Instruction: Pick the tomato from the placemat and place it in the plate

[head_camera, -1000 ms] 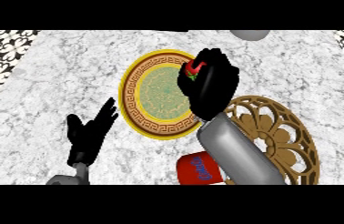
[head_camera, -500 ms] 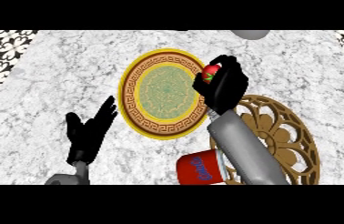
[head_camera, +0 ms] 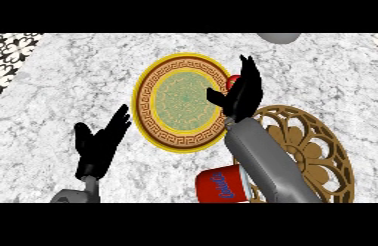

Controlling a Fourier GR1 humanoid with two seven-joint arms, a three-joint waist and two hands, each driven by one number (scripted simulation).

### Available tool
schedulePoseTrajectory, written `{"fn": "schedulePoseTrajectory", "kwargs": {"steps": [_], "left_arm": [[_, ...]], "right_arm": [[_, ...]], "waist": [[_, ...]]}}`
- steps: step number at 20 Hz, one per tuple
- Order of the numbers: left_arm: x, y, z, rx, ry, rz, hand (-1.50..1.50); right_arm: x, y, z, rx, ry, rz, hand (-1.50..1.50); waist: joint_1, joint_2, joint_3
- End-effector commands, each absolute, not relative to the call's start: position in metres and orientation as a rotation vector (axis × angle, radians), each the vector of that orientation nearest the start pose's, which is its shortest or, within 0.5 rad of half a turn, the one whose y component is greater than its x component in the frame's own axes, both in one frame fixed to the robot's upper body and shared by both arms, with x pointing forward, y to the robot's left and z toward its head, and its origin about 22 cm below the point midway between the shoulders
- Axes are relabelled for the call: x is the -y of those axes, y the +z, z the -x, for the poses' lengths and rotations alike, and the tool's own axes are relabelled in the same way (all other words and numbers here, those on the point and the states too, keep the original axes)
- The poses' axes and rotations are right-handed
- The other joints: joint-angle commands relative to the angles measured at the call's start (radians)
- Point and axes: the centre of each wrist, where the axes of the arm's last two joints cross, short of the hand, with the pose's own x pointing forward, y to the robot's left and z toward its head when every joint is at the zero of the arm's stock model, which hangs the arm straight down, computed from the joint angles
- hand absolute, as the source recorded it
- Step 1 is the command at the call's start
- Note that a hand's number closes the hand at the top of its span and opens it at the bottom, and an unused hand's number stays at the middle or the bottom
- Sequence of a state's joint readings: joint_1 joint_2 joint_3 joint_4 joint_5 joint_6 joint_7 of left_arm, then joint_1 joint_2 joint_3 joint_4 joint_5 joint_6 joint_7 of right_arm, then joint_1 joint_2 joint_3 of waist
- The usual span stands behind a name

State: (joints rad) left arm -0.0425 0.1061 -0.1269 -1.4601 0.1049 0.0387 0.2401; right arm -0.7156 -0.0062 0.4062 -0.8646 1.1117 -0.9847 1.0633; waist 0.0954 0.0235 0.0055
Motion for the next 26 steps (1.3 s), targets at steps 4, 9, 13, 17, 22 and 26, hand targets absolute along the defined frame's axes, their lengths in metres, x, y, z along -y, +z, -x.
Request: {"fn": "schedulePoseTrajectory", "kwargs": {"steps": [4, 9, 13, 17, 22, 26], "left_arm": [[-0.226, -0.026, -0.245, 1.195, -0.055, 0.049, 0.00], [-0.232, -0.025, -0.238, 1.186, -0.027, 0.016, 0.00], [-0.241, -0.025, -0.244, 1.198, -0.008, -0.018, 0.00], [-0.236, -0.031, -0.245, 1.176, 0.012, 0.000, 0.00], [-0.251, -0.036, -0.236, 1.179, -0.010, 0.000, 0.00], [-0.243, -0.032, -0.232, 1.181, -0.001, -0.004, 0.00]], "right_arm": [[0.066, 0.024, -0.357, 1.550, -0.322, 1.036, -1.50], [0.062, 0.014, -0.340, 1.547, -0.404, 0.951, -1.50], [0.046, 0.014, -0.293, 1.564, -0.372, 0.780, -1.50], [0.033, 0.006, -0.255, 1.601, -0.293, 0.688, -1.50], [0.030, -0.006, -0.212, 1.601, -0.222, 0.646, -1.50], [0.036, 0.003, -0.189, 1.585, -0.156, 0.684, -1.50]], "waist": [[-0.030, -0.008, -0.003], [-0.063, -0.020, -0.004], [-0.096, -0.026, -0.005], [-0.098, -0.025, -0.005], [-0.097, -0.025, -0.006], [-0.102, -0.028, -0.006]]}}
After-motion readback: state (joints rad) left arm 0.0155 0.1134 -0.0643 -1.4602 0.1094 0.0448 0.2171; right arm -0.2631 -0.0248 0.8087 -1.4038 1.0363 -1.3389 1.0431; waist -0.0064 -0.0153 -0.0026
